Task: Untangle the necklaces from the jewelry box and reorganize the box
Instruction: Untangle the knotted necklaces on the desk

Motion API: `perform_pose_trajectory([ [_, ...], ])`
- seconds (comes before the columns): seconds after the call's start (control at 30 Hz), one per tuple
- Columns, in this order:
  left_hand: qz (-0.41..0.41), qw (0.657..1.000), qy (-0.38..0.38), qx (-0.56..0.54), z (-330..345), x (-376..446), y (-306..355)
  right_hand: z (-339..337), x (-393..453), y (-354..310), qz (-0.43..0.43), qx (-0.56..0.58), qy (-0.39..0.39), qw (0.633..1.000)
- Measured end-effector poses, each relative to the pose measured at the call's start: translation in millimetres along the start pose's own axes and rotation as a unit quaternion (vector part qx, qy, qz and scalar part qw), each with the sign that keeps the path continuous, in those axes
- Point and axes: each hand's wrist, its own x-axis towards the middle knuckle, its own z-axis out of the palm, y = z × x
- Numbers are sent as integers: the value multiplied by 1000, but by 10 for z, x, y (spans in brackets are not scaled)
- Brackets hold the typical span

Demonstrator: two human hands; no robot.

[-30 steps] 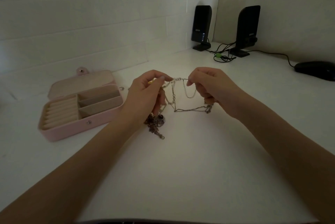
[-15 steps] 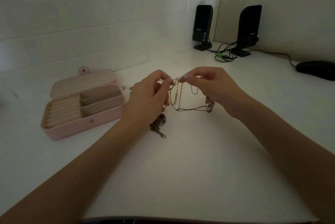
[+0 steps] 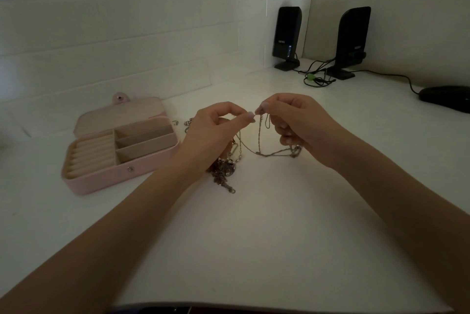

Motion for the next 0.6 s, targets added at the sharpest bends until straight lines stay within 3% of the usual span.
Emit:
perform_pose_trajectory([
  [0.13,11,1000,-11,7,17,-20,-9,-35,14,-3,-25,1,30,999],
  [0.23,22,998,23,55,20,7,-70,-68,33,-12,-29,17,77,996],
  [0.43,17,989,70,132,-11,44,-145,-139,61,-40,-20,92,161,982],
  [0.6,31,987,57,147,-22,43,-147,-168,68,-67,0,200,167,965],
])
